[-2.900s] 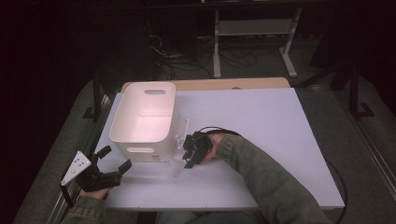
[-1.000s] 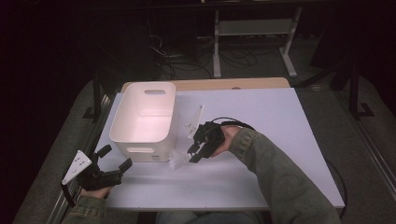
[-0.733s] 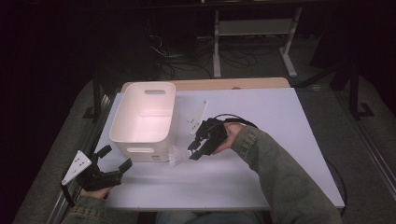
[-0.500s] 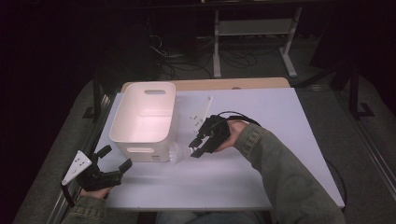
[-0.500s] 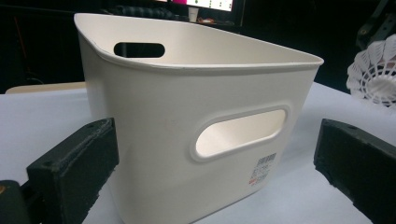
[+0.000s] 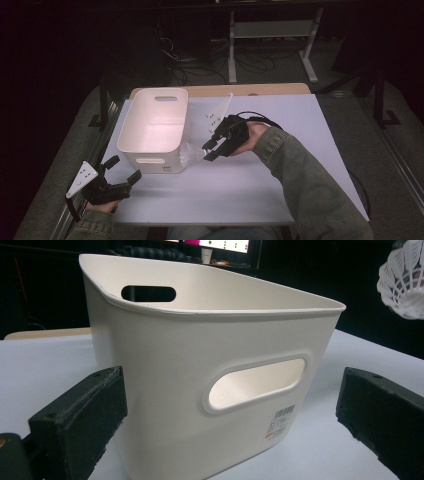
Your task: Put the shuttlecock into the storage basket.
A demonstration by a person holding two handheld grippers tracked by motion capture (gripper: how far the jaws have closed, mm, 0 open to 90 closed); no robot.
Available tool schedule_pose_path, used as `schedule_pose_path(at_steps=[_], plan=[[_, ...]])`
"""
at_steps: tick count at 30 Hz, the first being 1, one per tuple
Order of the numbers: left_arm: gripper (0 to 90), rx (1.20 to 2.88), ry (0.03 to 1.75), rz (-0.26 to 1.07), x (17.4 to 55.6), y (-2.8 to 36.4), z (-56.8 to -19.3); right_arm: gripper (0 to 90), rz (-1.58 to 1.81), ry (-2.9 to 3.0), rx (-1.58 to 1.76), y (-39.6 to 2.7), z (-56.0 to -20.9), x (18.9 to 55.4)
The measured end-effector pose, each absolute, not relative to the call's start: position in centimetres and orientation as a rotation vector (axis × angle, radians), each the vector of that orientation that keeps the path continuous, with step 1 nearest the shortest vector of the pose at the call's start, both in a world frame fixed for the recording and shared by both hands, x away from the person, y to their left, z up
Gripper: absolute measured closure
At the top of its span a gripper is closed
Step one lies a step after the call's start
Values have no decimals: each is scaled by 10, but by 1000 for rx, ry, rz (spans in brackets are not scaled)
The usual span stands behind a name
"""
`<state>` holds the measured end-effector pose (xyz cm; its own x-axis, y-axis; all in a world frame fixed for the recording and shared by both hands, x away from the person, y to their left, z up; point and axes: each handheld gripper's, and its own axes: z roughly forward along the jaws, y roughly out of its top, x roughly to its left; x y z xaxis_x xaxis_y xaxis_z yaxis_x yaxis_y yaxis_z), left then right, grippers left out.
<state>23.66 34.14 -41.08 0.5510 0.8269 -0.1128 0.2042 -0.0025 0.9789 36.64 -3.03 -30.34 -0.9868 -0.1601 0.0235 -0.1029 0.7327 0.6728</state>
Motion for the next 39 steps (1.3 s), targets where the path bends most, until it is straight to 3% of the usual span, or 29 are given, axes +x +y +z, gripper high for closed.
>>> schedule_pose_path(at_steps=[39], plan=[[0, 1504, 928, 602, 237, 339, -411, 633, -1169, -2882, 137, -21, -258, 384]])
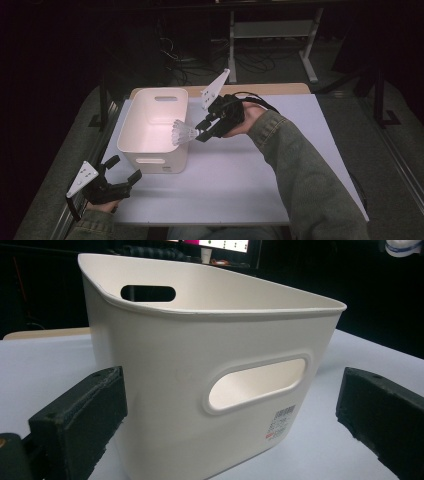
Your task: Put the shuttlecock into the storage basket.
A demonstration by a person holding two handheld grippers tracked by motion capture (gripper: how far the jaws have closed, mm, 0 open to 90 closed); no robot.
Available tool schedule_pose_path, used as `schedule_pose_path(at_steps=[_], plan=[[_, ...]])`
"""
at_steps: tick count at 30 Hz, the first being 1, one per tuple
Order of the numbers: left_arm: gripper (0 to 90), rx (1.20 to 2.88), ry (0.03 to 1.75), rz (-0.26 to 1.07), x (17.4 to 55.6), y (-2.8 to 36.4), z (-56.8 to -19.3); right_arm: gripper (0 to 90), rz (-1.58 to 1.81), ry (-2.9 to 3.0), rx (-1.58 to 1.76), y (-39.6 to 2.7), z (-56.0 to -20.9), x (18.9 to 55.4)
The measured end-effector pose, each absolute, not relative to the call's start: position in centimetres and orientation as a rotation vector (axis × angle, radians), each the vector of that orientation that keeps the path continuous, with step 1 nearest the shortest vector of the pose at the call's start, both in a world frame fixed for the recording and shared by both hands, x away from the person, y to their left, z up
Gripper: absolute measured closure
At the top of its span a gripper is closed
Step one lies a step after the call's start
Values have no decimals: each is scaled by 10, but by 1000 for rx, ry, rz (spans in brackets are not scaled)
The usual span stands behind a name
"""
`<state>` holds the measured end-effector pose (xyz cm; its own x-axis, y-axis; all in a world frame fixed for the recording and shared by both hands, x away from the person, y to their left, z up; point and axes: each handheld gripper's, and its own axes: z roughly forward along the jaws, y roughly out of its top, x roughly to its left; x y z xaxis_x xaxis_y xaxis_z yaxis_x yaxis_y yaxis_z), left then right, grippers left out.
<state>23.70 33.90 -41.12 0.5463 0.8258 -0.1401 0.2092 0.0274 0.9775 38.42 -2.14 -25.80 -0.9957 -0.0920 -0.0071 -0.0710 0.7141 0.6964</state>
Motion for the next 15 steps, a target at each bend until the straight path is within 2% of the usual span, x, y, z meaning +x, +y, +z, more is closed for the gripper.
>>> schedule_pose_path(at_steps=[15], plan=[[0, 1520, 926, 604, 237, 340, -411, 633, -1250, -2858, 0, -11, -257, 395]])
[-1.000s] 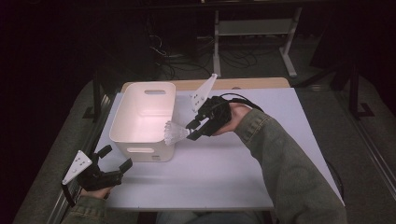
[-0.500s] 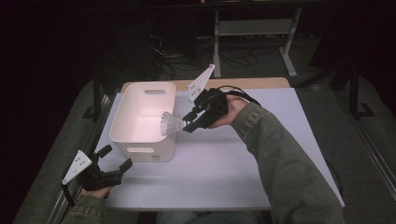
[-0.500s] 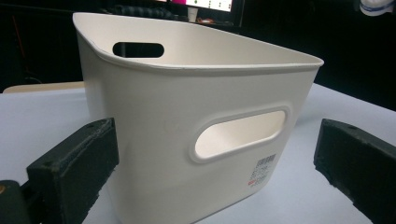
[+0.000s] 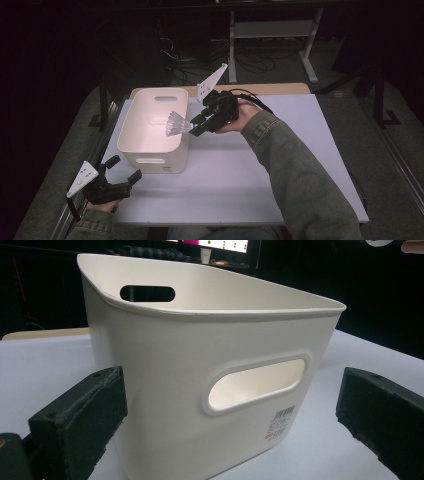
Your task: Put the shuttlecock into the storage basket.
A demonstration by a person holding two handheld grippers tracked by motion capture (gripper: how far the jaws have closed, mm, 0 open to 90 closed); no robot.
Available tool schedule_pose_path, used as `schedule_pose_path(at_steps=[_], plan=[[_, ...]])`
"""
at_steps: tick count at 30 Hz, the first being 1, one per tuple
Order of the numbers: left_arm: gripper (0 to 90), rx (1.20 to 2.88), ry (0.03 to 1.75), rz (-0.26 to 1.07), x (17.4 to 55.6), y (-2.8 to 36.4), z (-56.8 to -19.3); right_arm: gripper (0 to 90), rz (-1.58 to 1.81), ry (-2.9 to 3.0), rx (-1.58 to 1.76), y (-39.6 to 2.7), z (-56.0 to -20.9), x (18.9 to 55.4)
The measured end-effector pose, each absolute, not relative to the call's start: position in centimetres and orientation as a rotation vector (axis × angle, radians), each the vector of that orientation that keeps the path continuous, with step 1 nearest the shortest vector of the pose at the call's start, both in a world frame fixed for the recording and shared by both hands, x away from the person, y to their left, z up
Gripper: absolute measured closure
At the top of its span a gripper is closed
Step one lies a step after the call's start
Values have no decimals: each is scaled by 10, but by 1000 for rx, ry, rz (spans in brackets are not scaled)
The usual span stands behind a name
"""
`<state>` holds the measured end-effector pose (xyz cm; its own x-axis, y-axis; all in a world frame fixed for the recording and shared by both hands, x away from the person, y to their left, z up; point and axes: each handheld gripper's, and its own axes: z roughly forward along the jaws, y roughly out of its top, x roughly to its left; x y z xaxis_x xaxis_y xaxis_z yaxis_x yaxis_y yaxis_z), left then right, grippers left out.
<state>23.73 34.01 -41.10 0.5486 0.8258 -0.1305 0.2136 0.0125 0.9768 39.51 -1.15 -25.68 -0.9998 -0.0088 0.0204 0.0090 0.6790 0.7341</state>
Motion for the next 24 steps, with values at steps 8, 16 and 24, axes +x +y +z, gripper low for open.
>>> schedule_pose_path(at_steps=[8, 16, 24], plan=[[0, 1514, 921, 606, 238, 340, -411, 634, -1269, -2835, -81, 0, -259, 397], [0, 1514, 924, 601, 237, 340, -411, 633, -1254, -2783, -193, 11, -263, 400], [0, 1509, 921, 598, 237, 340, -411, 633, -1275, -2776, -257, 22, -269, 403]])
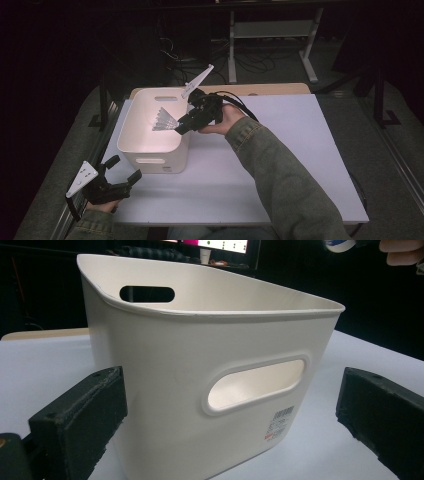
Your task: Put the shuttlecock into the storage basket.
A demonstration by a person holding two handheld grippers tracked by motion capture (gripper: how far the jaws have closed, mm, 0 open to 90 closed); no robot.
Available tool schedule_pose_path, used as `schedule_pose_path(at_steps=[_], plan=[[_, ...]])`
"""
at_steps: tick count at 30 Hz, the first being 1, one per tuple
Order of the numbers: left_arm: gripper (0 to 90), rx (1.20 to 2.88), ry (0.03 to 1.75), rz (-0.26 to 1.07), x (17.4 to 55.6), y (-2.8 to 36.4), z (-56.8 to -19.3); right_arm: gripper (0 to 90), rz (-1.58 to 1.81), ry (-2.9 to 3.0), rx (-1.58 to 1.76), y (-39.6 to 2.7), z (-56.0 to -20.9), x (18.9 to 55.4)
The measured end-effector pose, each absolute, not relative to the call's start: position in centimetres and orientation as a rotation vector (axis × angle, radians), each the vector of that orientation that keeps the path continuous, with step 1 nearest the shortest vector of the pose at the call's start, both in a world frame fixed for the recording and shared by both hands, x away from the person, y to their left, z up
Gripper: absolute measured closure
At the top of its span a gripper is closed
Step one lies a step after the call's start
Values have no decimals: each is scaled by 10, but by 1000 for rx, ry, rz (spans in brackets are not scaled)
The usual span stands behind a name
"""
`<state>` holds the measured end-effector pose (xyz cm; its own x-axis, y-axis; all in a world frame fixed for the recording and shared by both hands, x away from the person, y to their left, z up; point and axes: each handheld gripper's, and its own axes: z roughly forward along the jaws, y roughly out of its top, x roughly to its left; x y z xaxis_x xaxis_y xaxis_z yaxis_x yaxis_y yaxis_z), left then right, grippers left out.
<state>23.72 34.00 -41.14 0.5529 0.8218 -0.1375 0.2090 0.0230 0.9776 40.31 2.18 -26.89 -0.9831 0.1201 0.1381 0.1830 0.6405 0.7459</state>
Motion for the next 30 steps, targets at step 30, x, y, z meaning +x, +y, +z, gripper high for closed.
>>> schedule_pose_path(at_steps=[30], plan=[[0, 1513, 913, 602, 237, 341, -411, 633, -1337, -2714, -377, 56, -297, 407]])
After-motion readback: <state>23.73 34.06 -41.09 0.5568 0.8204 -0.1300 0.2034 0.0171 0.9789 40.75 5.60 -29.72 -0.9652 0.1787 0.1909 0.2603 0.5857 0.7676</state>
